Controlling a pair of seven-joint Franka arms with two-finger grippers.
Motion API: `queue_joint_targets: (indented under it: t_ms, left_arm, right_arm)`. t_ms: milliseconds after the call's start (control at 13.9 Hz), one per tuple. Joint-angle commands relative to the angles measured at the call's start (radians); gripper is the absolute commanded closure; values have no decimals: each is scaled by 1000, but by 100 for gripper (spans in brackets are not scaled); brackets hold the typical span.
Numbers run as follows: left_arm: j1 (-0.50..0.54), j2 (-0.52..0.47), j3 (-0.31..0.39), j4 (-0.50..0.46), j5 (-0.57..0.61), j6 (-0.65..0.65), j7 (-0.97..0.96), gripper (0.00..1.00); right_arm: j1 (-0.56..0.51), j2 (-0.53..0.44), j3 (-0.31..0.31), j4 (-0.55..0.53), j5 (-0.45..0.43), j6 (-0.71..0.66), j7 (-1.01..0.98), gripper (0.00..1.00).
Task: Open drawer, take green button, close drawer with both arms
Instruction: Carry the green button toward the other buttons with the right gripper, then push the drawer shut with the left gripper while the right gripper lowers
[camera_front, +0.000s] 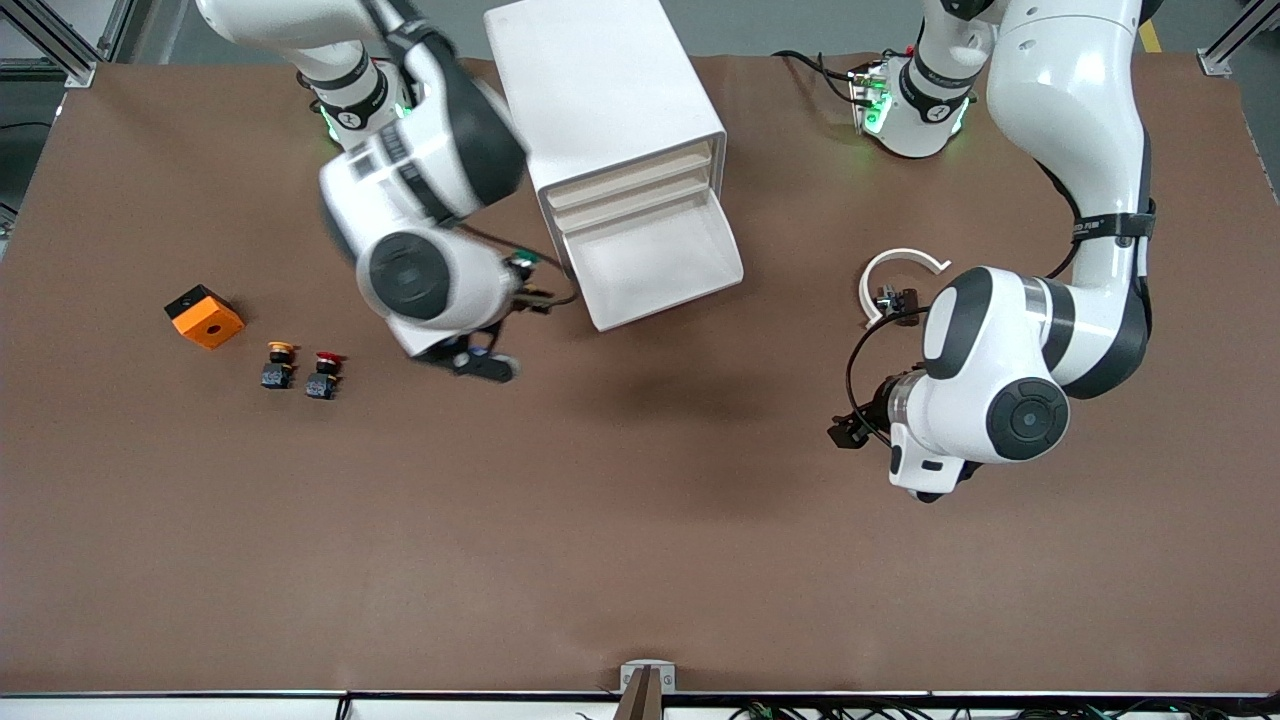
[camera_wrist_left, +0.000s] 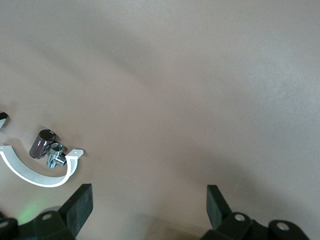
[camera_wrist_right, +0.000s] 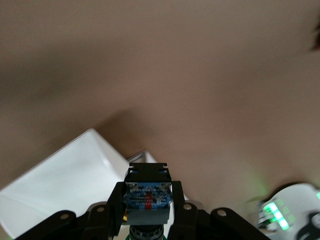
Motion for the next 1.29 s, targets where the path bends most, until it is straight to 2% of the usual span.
queue_joint_targets:
  t_ms: [0, 216, 360, 647, 1007, 1223]
  left_arm:
    - [-10, -30, -2, -21, 19, -4, 14, 0]
    - [-61, -27, -2, -21, 32, 72, 123, 0]
    - [-87, -18, -2, -21, 34, 99, 128, 0]
    - [-90, -4, -2, -18, 33, 108, 138, 0]
    - [-119, 41, -2, -21, 34, 194, 317, 0]
    - [-127, 51, -2, -21, 34, 202, 344, 0]
  right_arm:
    - [-89, -8, 18, -23, -100, -11, -216, 82]
    - [-149, -7, 17, -68, -171, 39, -341, 81]
    - [-192, -7, 17, -114, -199, 90, -413, 78]
    - [-278, -11, 17, -282, -207, 295, -577, 78]
    - [-313, -11, 7, -398, -208, 421, -580, 78]
    - [-330, -10, 6, -473, -222, 527, -577, 78]
